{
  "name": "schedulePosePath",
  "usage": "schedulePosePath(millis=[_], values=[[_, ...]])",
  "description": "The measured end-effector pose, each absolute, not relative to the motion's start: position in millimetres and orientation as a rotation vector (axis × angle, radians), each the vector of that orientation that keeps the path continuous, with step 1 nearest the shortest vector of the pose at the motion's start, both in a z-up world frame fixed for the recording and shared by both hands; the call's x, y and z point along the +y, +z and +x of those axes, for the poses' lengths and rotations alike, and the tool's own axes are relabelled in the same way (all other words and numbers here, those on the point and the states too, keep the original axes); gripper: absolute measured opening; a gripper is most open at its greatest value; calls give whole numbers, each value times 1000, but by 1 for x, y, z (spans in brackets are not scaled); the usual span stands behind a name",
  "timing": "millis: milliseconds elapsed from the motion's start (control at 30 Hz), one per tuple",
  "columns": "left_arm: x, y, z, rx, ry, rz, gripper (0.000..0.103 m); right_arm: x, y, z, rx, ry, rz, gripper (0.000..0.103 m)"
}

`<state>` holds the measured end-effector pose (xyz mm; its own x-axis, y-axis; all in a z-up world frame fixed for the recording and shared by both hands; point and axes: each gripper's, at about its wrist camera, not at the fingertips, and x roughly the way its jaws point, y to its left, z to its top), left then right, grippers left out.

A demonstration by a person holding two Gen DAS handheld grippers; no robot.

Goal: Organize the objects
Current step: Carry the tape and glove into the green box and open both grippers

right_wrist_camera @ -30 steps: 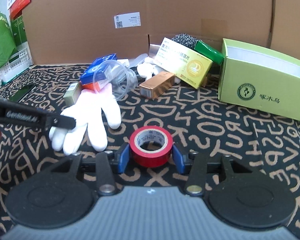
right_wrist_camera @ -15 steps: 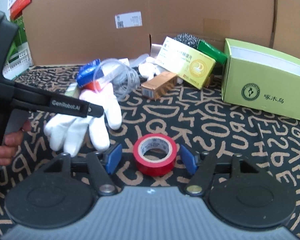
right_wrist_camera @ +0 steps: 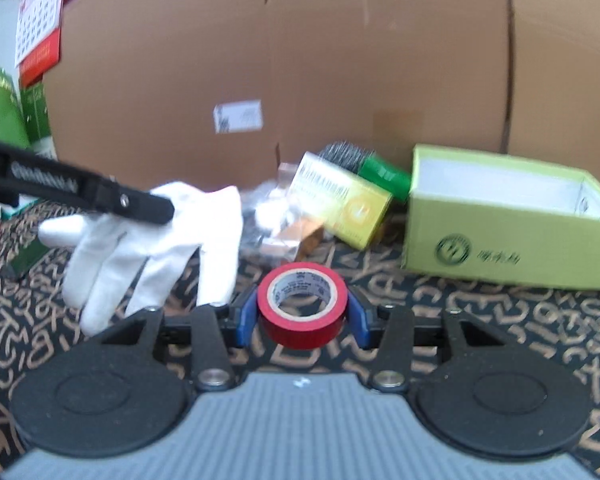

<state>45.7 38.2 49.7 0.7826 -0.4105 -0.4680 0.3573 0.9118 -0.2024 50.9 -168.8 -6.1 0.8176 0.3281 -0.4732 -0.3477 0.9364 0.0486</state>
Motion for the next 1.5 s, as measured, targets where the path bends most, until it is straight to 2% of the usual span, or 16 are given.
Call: schedulePosePath(millis=[200, 400, 833, 1133, 1200, 1233, 1267, 1300, 1333, 1367, 1467, 1500], values=[[-4, 89, 73, 431, -504, -102, 3, -201, 24, 62, 406, 302, -18, 46], [-61, 100, 126, 401, -579, -95, 3, -234, 45, 92, 347, 206, -34, 46], [-132, 59, 253, 521, -633, -126, 3, -312, 35, 199, 383, -4, -23, 46], [-136, 24, 279, 597, -603, -108, 5, -324, -11, 250, 537, -6, -63, 46], [-130, 23, 280, 589, -612, -134, 26, -324, -18, 255, 564, 3, -70, 46], [-127, 24, 284, 595, -618, -158, 62, -325, -21, 257, 572, 8, -71, 53], [-124, 23, 283, 597, -604, -186, 92, -326, -23, 257, 569, 7, -67, 66], [-118, 23, 280, 574, -571, -213, 96, -322, -24, 260, 561, 0, -68, 73], [-114, 24, 275, 537, -539, -226, 97, -322, -23, 258, 546, -11, -74, 85], [-111, 26, 271, 512, -530, -220, 97, -321, -23, 255, 531, -22, -86, 92], [-103, 31, 266, 506, -534, -217, 97, -319, -18, 242, 489, -52, -127, 103], [-100, 33, 263, 507, -534, -222, 97, -318, -17, 238, 479, -63, -133, 103]])
